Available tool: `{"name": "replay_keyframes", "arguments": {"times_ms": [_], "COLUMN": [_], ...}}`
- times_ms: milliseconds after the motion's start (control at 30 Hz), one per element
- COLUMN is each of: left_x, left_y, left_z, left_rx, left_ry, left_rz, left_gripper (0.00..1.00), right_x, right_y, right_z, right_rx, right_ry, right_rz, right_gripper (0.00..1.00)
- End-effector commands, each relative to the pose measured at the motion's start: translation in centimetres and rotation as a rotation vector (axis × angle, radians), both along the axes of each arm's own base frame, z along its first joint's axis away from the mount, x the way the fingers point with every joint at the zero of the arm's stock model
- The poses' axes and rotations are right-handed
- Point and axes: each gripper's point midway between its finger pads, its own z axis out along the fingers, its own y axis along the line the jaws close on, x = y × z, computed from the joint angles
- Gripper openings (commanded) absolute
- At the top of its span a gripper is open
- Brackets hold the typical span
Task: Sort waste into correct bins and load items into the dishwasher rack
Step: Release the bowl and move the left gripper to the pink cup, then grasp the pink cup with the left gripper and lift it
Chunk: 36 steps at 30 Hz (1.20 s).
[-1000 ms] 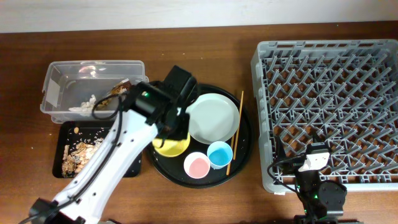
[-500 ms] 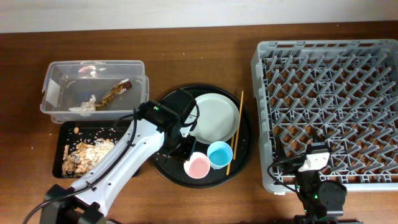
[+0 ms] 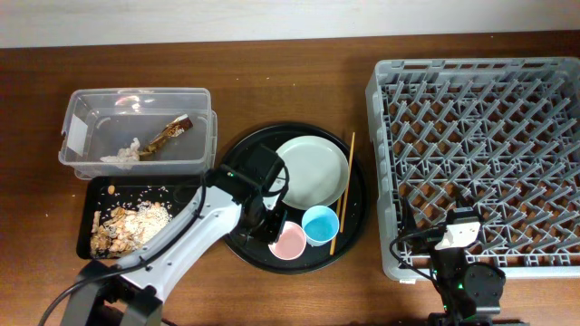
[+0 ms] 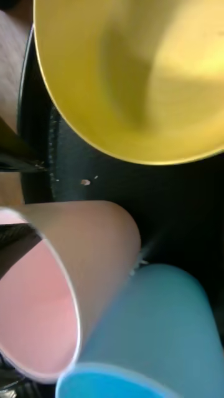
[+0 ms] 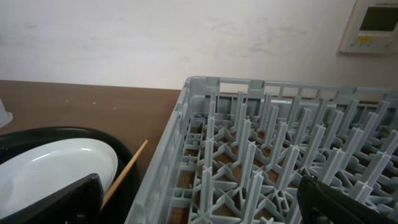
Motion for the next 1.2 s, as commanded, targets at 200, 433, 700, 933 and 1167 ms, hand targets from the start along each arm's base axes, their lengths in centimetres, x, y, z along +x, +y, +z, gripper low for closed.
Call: {"name": "replay_keyframes", "arguments": {"times_ms": [200,433,700,933,1167], "left_x": [0.2,0.6,0.7,2.9,5.1], "left_y": [-0.2,-0.5,-0.6,0.6,4.3], "left_z": [0.1,3.8,8.9,15.4,19.3], "left_rx": [-0.011,-0.066,-0.176,-0.471,-0.759], "left_ry": [-0.015,-0.098,-0.216,-0.267,-0.318], "left_rz": [0.016,0.016,0.025,0.110,0.157], "left_gripper": [0.00,0.01,0.00,0.00,0.00], "right_x": [0.0,0.0,0.0,0.0,0.0], "right_y": [-0.1,-0.1,-0.1,-0.1,-0.1], "right_z": [-0.2,-0.2,-0.2,-0.2,-0.1], "right_rx": [0.001,0.001,0.001,0.001,0.001], "right_ry": [0.004,0.004,0.004,0.004,-0.001], "right_rz": [-0.004,-0.004,-0.004,-0.004,-0.007], "right_gripper": [0.98,0.98,0.98,0.98,0.98]}}
